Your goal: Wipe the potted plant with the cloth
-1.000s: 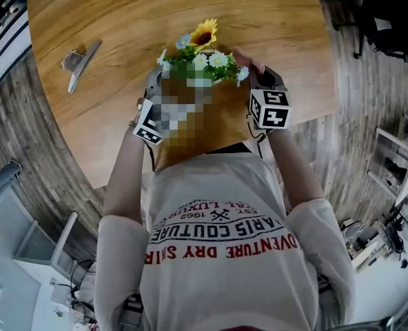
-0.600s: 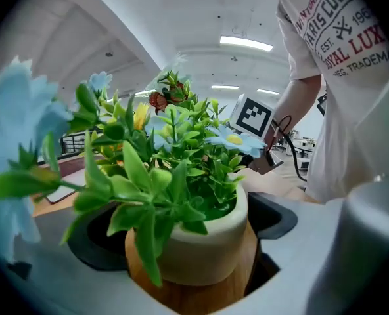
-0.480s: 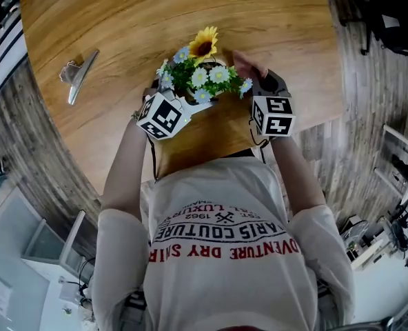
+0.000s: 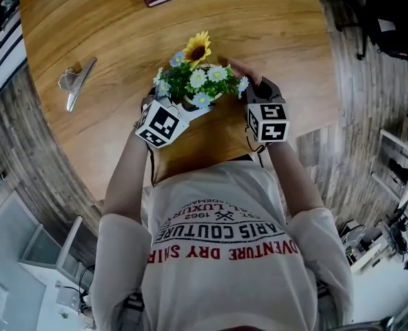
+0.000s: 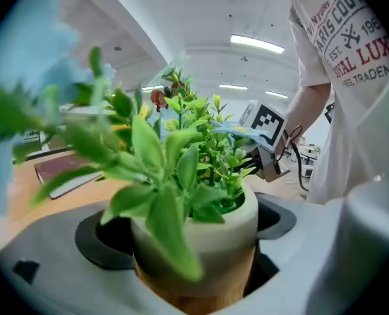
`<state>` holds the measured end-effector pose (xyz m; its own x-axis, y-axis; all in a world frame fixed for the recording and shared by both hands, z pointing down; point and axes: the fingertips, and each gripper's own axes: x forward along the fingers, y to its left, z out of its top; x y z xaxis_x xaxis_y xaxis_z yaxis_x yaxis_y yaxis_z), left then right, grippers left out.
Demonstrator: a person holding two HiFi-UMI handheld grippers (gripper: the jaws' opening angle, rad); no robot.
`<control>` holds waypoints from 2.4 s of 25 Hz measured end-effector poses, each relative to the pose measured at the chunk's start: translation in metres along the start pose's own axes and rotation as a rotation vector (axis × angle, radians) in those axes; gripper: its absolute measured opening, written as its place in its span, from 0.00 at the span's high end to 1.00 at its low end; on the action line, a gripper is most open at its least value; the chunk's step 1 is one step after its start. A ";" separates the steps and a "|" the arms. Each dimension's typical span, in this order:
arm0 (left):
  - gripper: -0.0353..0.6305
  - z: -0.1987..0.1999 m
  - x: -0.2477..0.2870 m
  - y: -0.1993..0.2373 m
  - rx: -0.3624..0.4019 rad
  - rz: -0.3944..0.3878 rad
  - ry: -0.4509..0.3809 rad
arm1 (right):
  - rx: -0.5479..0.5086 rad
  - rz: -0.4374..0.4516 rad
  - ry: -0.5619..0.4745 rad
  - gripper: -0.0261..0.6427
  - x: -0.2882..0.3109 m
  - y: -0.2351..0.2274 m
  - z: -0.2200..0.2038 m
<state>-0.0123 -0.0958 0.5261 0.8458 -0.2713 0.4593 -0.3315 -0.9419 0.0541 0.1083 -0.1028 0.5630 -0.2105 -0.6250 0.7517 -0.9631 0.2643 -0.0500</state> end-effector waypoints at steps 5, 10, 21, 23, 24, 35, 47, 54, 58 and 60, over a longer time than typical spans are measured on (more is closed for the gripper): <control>0.13 0.025 -0.008 0.009 -0.042 0.068 -0.038 | 0.003 0.036 0.001 0.90 -0.004 -0.002 0.010; 0.13 0.057 -0.028 0.017 -0.112 0.154 -0.135 | -0.005 0.063 -0.030 0.91 -0.012 0.002 0.025; 0.13 0.111 -0.078 0.019 -0.112 0.255 -0.234 | -0.184 0.338 -0.252 0.90 -0.058 0.086 0.075; 0.13 0.115 -0.082 0.018 -0.099 0.250 -0.238 | -0.273 0.383 -0.282 0.91 -0.064 0.105 0.079; 0.13 0.118 -0.085 0.016 -0.091 0.244 -0.238 | -0.315 0.399 -0.294 0.90 -0.067 0.113 0.079; 0.13 0.150 -0.117 0.000 -0.077 0.168 -0.317 | -0.386 0.563 -0.513 0.91 -0.104 0.168 0.105; 0.13 0.155 -0.136 0.000 -0.072 0.218 -0.357 | -0.343 0.762 -0.513 0.91 -0.123 0.212 0.096; 0.13 0.146 -0.138 0.004 -0.042 0.266 -0.323 | -0.306 0.810 -0.469 0.91 -0.124 0.213 0.084; 0.13 0.141 -0.136 0.006 -0.044 0.276 -0.316 | -0.303 0.800 -0.450 0.91 -0.120 0.203 0.082; 0.13 0.137 -0.136 0.007 -0.050 0.279 -0.313 | -0.297 0.783 -0.441 0.91 -0.115 0.197 0.083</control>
<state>-0.0727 -0.0928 0.3430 0.8042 -0.5692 0.1712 -0.5794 -0.8149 0.0121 -0.0708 -0.0399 0.4116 -0.8818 -0.3961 0.2562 -0.4522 0.8643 -0.2202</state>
